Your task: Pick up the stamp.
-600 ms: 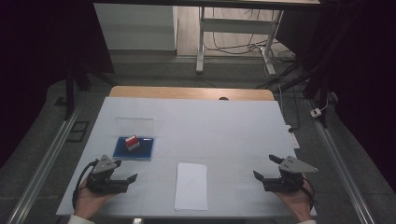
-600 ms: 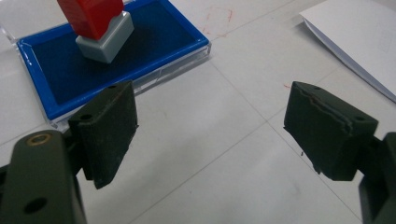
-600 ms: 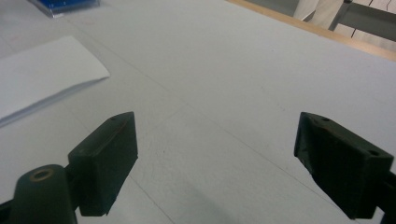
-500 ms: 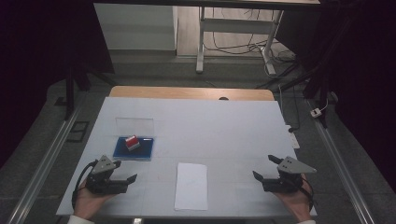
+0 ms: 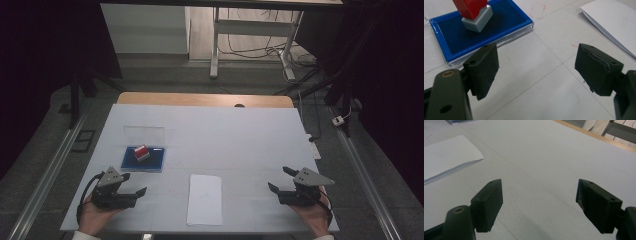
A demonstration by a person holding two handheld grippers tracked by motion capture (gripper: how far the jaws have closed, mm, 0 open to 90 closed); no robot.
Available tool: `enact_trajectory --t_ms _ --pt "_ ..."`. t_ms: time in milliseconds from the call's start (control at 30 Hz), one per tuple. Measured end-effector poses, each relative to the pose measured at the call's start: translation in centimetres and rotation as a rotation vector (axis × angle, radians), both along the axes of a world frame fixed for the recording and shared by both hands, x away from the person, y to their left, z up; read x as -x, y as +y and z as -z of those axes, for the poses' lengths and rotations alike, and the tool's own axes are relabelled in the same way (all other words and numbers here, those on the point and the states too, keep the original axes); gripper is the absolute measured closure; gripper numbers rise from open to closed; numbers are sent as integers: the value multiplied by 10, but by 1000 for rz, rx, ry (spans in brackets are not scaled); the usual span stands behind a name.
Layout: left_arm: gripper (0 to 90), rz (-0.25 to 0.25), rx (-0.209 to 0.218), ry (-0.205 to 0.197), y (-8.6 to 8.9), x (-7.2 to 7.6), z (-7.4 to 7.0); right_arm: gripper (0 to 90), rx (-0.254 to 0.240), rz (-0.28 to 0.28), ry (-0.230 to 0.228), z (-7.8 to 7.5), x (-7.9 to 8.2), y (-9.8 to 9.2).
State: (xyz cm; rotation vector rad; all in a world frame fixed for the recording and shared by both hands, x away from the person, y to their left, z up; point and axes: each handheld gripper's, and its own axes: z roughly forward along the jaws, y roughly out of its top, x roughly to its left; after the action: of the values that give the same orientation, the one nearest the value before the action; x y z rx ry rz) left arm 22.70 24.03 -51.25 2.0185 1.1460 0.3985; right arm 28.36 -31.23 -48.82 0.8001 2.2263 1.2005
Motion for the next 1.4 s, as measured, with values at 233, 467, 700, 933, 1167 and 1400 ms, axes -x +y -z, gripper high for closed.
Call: enact_trajectory --t_ms 233,467,700,933,1167,1400 --pt "205 -9 1 -8 4 0 -4 225 8 2 8 2 0 0" --pt "211 -11 1 -5 6 -2 -9 227 13 2 24 5 -2 1" --pt "216 -15 0 -4 7 -12 -19 229 12 3 30 7 -2 0" --pt "222 -29 -5 -6 10 -26 -30 234 11 -2 40 8 -2 2" --pt "233 -45 -25 -1 14 -43 -37 235 14 -7 49 9 -2 3" --pt "248 -40 -12 34 17 -68 -39 235 22 -8 57 11 -3 3"
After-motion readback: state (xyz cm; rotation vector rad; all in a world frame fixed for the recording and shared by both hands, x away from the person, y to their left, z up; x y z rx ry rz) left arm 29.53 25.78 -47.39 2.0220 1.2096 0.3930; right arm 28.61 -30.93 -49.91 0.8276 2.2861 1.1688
